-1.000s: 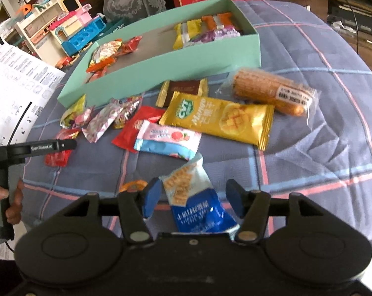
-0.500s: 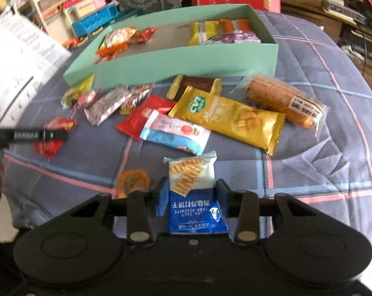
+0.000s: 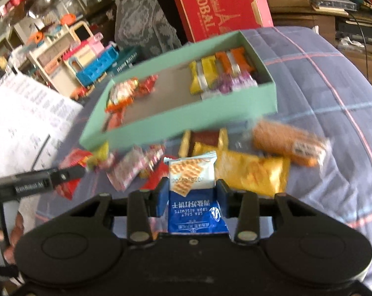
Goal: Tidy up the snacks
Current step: 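Carry both held snacks over the green tray, then lower both snacks into the tray and open both grippers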
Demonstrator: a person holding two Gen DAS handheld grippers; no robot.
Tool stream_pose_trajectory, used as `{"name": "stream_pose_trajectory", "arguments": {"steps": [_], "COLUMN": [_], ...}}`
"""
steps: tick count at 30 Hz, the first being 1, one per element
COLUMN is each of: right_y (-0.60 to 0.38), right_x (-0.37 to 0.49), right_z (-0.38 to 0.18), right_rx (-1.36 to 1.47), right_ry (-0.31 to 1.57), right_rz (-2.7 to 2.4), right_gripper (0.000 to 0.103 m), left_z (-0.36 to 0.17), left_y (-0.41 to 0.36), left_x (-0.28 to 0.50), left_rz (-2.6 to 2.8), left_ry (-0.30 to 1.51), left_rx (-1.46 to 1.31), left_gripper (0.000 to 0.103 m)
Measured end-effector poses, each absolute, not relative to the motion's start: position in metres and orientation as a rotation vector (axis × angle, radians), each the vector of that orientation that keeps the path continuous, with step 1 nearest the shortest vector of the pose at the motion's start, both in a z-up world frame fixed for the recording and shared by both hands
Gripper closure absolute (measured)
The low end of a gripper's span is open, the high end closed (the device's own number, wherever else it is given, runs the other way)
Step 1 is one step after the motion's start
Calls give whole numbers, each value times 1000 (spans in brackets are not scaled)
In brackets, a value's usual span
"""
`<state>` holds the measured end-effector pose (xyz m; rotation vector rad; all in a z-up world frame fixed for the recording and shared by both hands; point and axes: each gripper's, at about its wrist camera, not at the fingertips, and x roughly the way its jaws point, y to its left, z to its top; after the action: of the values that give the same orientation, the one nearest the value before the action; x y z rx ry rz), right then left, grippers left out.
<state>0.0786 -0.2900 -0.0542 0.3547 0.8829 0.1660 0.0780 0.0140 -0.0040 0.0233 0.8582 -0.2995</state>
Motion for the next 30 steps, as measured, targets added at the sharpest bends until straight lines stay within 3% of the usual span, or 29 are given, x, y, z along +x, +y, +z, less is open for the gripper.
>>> {"name": "stream_pose_trajectory", "arguments": {"steps": [12, 30], "right_y": [-282, -266], "right_x": [197, 361], "right_z": [-24, -65], "right_rx": [457, 498], "right_ry": [824, 899], "right_rz": [173, 168], "right_gripper": [63, 63], "left_z": [27, -43], "left_y": [-47, -89], "left_x": [191, 318], "left_rz": [-305, -281], "left_ry": [792, 936], "left_rx": [156, 101], "left_gripper": [49, 48]}}
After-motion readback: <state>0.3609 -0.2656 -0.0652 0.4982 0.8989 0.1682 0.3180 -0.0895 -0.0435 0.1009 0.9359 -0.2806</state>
